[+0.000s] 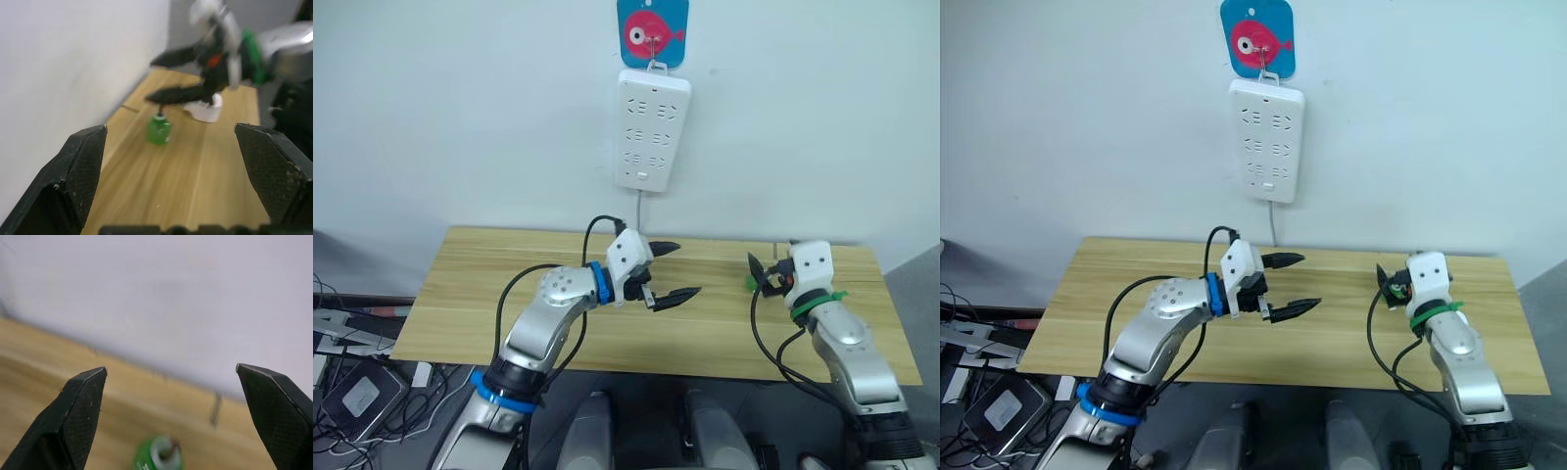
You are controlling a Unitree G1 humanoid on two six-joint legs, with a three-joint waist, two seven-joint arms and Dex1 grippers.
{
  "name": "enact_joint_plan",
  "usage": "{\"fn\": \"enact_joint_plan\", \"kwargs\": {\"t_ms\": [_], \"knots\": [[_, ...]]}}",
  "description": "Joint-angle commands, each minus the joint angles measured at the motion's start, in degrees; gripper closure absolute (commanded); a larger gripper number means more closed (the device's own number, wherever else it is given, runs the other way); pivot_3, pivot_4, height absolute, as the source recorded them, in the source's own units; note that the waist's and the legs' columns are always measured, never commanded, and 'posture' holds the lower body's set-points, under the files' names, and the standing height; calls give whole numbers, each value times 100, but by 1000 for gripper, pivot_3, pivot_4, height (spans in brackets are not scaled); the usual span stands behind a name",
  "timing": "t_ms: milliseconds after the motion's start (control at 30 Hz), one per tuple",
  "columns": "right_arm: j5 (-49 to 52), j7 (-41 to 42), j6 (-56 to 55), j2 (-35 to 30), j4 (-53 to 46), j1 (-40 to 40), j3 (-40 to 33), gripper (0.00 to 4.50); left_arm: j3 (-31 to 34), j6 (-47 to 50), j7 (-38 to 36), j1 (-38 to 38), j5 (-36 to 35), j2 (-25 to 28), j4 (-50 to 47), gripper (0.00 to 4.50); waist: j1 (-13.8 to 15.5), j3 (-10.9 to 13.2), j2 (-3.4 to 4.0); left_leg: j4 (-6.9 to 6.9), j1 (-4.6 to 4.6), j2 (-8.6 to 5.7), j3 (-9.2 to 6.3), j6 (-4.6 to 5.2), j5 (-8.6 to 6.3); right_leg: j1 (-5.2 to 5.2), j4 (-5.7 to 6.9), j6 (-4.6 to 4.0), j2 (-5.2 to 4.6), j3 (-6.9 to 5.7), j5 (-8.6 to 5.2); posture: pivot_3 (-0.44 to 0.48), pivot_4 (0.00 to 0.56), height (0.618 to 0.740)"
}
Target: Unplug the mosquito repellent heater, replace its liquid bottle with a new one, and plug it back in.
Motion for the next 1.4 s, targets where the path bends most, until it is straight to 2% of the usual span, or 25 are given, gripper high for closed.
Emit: {"fn": "enact_joint_plan", "kwargs": {"t_ms": [33,133,267,400,500,600,767,1000,1233,1400], "knots": [[953,986,950,-295,-990,-298,94,61,304,-133,591,743,106,20,-782,0,-5,-1,1,1,0,0,-3,0,0,2,1,0,2,-4,0,22,256,740],[1371,1973,1291,-773,-1271,-687,331,61,593,-392,1460,1715,561,-77,-1176,0,21,0,1,-1,-1,-2,-6,1,-1,3,-7,0,-2,-2,0,32,263,740],[1749,2747,1570,-1089,-1242,-1090,476,61,1092,-700,2419,2730,969,-271,-1402,0,44,3,-4,5,0,-12,-8,2,-1,10,-8,0,-13,-2,0,68,278,740],[1836,3305,1670,-1260,-1133,-1366,635,61,1315,-1391,2744,3594,1056,-441,-1342,0,77,9,-8,5,3,-14,-14,2,-2,19,-12,0,-36,-8,0,94,292,740],[1809,3441,1744,-1226,-1037,-1525,719,61,1312,-1753,2883,3891,1023,-648,-1052,0,114,27,-11,4,4,-17,-12,2,-2,22,-18,0,-42,-9,0,112,308,740],[1830,3550,1877,-1227,-1063,-1601,789,61,1457,-1983,3242,3660,1081,-919,-362,0,181,62,-10,4,5,-18,-13,2,-2,25,-17,0,-42,-10,0,114,324,740],[1839,3783,2025,-1452,-1311,-1441,842,61,1580,-2623,3559,2927,1258,-1016,982,0,212,145,-29,4,4,-19,-14,2,-2,26,-16,0,-39,-18,0,104,341,740],[2240,3605,2698,-1497,-1762,-1518,648,61,1230,-3754,3339,1711,1474,-1134,3162,0,191,261,-45,6,4,-22,-16,2,-2,26,-15,0,-43,-18,1,51,367,740],[2911,3370,3314,-1380,-2259,-1768,478,61,1263,-4497,3558,855,1574,-1203,4612,0,148,323,-55,3,1,-18,-20,2,-3,23,-15,0,-44,-21,1,16,376,740],[2954,3209,3412,-1408,-2262,-1801,427,61,1266,-4824,3593,598,1600,-1215,5121,0,126,359,-63,4,1,-22,-17,2,-3,23,-17,1,-44,-21,1,11,377,740]]}}
